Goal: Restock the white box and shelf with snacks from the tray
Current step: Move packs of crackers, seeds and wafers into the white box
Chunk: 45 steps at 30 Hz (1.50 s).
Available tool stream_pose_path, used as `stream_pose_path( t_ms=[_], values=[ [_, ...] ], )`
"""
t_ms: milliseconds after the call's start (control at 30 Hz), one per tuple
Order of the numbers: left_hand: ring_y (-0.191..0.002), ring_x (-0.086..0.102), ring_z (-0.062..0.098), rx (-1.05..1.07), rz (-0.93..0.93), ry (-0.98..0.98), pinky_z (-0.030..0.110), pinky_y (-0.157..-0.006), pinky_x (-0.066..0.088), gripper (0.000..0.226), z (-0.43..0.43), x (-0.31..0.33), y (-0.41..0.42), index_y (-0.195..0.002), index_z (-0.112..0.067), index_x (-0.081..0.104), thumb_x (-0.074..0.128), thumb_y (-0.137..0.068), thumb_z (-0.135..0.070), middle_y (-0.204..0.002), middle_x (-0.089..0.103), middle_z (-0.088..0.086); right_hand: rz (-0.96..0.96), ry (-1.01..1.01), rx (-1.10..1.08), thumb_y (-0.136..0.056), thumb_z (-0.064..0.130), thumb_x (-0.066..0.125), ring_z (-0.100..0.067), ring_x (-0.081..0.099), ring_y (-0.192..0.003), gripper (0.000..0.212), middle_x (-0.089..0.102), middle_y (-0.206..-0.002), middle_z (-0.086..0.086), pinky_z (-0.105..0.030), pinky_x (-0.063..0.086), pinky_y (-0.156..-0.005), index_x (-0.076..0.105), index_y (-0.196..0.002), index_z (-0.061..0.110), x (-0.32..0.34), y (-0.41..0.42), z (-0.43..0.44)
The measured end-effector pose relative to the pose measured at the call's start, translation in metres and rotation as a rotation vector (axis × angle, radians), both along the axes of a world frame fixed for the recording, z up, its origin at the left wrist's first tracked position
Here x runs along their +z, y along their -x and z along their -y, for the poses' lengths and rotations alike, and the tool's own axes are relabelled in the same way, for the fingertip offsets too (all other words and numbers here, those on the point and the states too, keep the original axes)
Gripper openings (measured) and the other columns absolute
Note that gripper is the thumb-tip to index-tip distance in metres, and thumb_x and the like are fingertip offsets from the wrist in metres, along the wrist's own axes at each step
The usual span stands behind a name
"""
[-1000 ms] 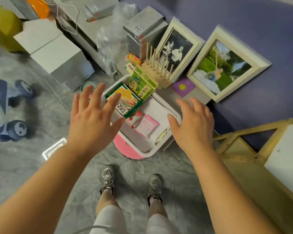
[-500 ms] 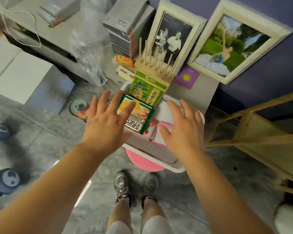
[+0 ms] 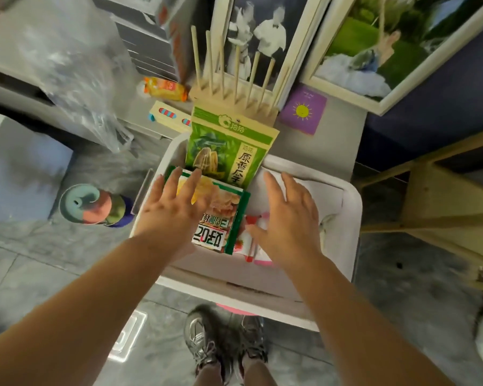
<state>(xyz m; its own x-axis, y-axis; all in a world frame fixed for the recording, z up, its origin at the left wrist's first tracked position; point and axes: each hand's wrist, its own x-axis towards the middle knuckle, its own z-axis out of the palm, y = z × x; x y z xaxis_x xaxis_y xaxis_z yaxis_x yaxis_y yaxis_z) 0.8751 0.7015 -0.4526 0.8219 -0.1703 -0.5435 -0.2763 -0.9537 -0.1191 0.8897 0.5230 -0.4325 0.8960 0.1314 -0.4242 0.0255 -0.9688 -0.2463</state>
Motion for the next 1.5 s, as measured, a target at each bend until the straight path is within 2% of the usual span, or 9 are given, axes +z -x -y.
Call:
stream_pose_path(
  t_ms=[167, 333, 400, 567, 800, 967, 1200, 1433, 1500],
  values=[
    [-0.133, -0.024, 0.042, -0.042, -0.085, 0.002, 0.055, -0.105, -0.013, 0.124, 0.004, -0.029, -0.016, -0.118, -0.024, -0.046, 0.064, -0.072, -0.058, -0.144, -0.035, 0.016, 0.05, -0.029, -0.03, -0.084, 0.042, 0.061, -0.028, 0.003, -0.142, 0.085, 0.003, -0.157, -0.003, -0.045, 0.012, -0.116, 0.004, -0.146, 0.029, -0.02, -0.021, -0.001],
    [-0.132, -0.025, 0.044, -0.116, -0.082, -0.037, 0.055, -0.106, -0.011, 0.125, 0.004, -0.045, -0.02, -0.117, -0.024, -0.05, 0.059, -0.072, -0.065, -0.133, -0.044, 0.019, -0.036, 0.028, -0.074, -0.084, 0.047, 0.059, -0.027, 0.004, -0.143, 0.082, 0.004, -0.156, -0.002, -0.044, 0.012, -0.115, 0.006, -0.145, 0.03, -0.057, 0.001, 0.014],
    [-0.132, -0.025, 0.044, -0.152, -0.057, -0.032, 0.055, -0.106, -0.012, 0.126, 0.003, -0.049, -0.021, -0.119, -0.024, -0.049, 0.058, -0.069, -0.068, -0.138, -0.04, 0.02, -0.095, 0.079, -0.071, -0.081, 0.047, 0.064, -0.027, 0.005, -0.142, 0.086, 0.006, -0.156, -0.002, -0.046, 0.012, -0.116, 0.007, -0.143, 0.033, -0.077, 0.018, 0.024],
    [-0.136, -0.017, 0.041, -0.156, 0.023, 0.023, 0.054, -0.105, -0.015, 0.126, -0.001, -0.054, -0.021, -0.114, -0.027, -0.051, 0.059, -0.068, -0.068, -0.151, -0.006, 0.016, -0.223, 0.132, -0.134, -0.074, 0.051, 0.068, -0.032, 0.01, -0.14, 0.095, 0.006, -0.154, -0.005, -0.05, 0.021, -0.112, 0.005, -0.143, 0.033, -0.11, 0.04, 0.038],
    [-0.135, -0.022, 0.039, -0.11, -0.044, 0.038, 0.065, -0.103, -0.005, 0.123, 0.005, -0.049, -0.018, -0.124, -0.03, -0.046, 0.062, -0.071, -0.055, -0.149, -0.015, 0.012, -0.188, 0.101, -0.15, -0.066, 0.047, 0.077, -0.04, 0.001, -0.138, 0.108, -0.013, -0.152, -0.003, -0.05, 0.023, -0.109, -0.001, -0.14, 0.043, -0.123, 0.033, 0.027],
    [-0.133, -0.025, 0.04, -0.118, -0.04, 0.038, 0.066, -0.103, -0.003, 0.118, 0.006, -0.048, -0.017, -0.116, -0.031, -0.05, 0.058, -0.075, -0.052, -0.149, -0.021, 0.014, -0.176, 0.124, -0.115, -0.066, 0.043, 0.078, -0.039, 0.014, -0.134, 0.107, 0.0, -0.153, -0.005, -0.045, 0.04, -0.1, 0.002, -0.141, 0.04, -0.124, 0.03, 0.027],
    [-0.135, -0.02, 0.038, -0.079, -0.025, 0.072, 0.062, -0.106, -0.003, 0.115, 0.007, -0.046, -0.011, -0.113, -0.033, -0.051, 0.056, -0.077, -0.05, -0.149, -0.009, 0.012, -0.165, 0.094, -0.123, -0.071, 0.041, 0.075, -0.035, 0.026, -0.126, 0.103, 0.01, -0.149, -0.007, -0.04, 0.045, -0.095, 0.0, -0.142, 0.04, -0.123, 0.035, 0.029],
    [-0.136, -0.02, 0.037, -0.022, -0.042, 0.089, 0.06, -0.108, -0.002, 0.117, 0.012, -0.039, -0.006, -0.123, -0.037, -0.046, 0.06, -0.075, -0.049, -0.147, -0.014, 0.008, -0.044, 0.043, -0.128, -0.075, 0.036, 0.073, -0.027, 0.029, -0.12, 0.098, 0.021, -0.139, -0.001, -0.036, 0.046, -0.091, 0.0, -0.141, 0.04, -0.104, 0.036, 0.032],
    [-0.136, -0.021, 0.036, -0.002, -0.034, 0.094, 0.06, -0.109, 0.0, 0.119, 0.014, -0.032, -0.005, -0.118, -0.038, -0.05, 0.061, -0.074, -0.05, -0.147, -0.014, 0.011, -0.027, 0.028, -0.137, -0.076, 0.036, 0.071, -0.026, 0.029, -0.12, 0.098, 0.023, -0.138, 0.0, -0.035, 0.046, -0.09, -0.002, -0.142, 0.04, -0.093, 0.036, 0.031]
  ],
)
